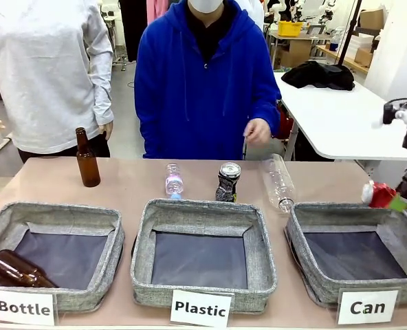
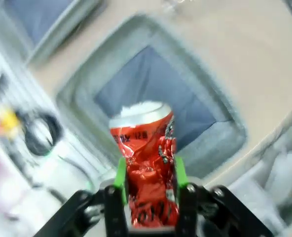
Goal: Sort the can waste into the basket.
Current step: Pick up the can waste from the table and place it in the right Fabric basket.
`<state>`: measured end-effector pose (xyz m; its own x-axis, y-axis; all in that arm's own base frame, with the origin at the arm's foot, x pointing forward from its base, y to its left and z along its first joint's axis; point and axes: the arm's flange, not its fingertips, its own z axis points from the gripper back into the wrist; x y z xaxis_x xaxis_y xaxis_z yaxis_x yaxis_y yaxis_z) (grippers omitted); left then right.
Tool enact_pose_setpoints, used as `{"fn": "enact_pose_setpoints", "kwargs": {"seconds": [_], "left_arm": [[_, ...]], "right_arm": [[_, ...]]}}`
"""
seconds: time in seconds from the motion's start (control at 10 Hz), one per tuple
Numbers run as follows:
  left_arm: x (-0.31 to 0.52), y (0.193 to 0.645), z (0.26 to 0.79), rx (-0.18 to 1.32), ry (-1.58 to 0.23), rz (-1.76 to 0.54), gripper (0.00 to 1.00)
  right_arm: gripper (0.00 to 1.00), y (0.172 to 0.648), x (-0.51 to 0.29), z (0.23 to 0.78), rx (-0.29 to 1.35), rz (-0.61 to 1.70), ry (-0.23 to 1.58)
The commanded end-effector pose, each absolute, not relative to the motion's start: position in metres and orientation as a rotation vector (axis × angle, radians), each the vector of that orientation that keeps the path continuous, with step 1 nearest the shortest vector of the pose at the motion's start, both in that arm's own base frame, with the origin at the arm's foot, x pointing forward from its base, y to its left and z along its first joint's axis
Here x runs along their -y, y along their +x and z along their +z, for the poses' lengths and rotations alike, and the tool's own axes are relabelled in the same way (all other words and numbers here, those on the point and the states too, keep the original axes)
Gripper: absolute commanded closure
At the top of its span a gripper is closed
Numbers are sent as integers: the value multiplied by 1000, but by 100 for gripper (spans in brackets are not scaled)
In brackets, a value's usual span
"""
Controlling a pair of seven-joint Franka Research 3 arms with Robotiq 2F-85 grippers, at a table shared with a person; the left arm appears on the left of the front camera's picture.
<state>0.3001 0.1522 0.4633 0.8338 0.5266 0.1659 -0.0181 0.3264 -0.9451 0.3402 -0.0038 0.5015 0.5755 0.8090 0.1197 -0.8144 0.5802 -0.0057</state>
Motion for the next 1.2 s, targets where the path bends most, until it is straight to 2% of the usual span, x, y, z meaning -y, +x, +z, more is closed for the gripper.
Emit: {"fn": "enact_pose_setpoints", "kwargs": {"seconds": [0.0, 0.5, 0.6, 0.7, 0.8, 1.1], "left_arm": [[-152, 297, 464, 479, -1198, 377, 0], [-152, 297, 464, 479, -1198, 377, 0], [-152, 297, 464, 479, -1198, 377, 0], [-152, 297, 464, 479, -1198, 377, 0], [-152, 297, 464, 479, -1198, 377, 0], [-152, 297, 464, 479, -1198, 377, 0]], "right_arm": [[100, 343, 14, 496, 169, 1222, 46], [100, 342, 14, 498, 226, 1273, 90], [42, 342, 14, 498, 238, 1280, 106], [6, 341, 15, 498, 243, 1292, 105], [0, 341, 14, 498, 245, 1289, 100], [0, 341, 15, 499, 246, 1263, 102]]}}
